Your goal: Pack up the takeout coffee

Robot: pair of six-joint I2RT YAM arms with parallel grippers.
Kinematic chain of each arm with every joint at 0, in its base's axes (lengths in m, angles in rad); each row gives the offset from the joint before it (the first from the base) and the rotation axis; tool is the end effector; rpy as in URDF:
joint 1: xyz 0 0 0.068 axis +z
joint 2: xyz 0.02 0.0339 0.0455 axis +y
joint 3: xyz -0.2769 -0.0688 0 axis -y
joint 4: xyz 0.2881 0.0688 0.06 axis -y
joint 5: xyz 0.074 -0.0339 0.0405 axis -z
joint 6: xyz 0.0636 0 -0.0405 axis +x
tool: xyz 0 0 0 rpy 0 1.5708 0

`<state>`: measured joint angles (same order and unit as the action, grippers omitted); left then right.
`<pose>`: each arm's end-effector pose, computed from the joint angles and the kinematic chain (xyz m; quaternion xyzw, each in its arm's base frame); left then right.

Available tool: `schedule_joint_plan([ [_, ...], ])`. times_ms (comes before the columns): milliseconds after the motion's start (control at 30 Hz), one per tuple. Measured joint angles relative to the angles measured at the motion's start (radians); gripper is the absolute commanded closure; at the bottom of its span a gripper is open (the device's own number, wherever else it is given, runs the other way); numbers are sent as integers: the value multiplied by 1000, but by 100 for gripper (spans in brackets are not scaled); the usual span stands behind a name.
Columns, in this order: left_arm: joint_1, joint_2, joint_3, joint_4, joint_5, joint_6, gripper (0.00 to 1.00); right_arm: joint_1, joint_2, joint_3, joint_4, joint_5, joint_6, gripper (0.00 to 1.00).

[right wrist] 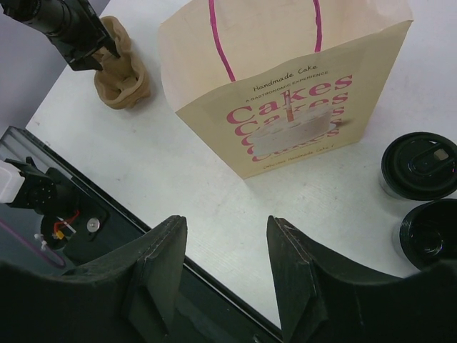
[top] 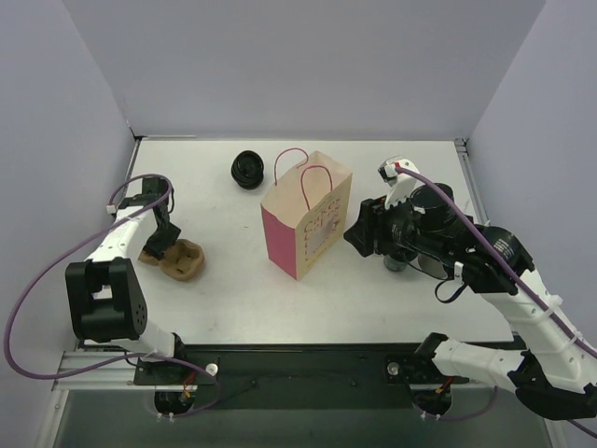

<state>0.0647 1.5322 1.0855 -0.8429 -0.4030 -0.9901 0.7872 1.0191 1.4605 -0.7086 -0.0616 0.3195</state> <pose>0.3295 0.0463 0.1925 -0.5125 0.8242 0.1160 0.2113 0.1683 0.1744 0.4903 -0.2023 0.7687 0.3395 0.5030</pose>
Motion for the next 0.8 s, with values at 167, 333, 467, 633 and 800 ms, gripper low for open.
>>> schedule_joint_plan([
  [167,3,34,8,-2,-4,2,46,0,19,13,-1,7,-19,51],
  [333,3,62,42,-14,-11,7,53,0,31,22,-2,11,-35,51],
  [467,3,75,57,-25,-13,9,59,0,38,28,-5,16,-42,51],
  [633,3,105,95,-59,-14,10,70,0,44,31,-7,22,-51,51],
  [800,3,134,148,-129,-24,9,71,0,59,39,-7,23,-57,51],
])
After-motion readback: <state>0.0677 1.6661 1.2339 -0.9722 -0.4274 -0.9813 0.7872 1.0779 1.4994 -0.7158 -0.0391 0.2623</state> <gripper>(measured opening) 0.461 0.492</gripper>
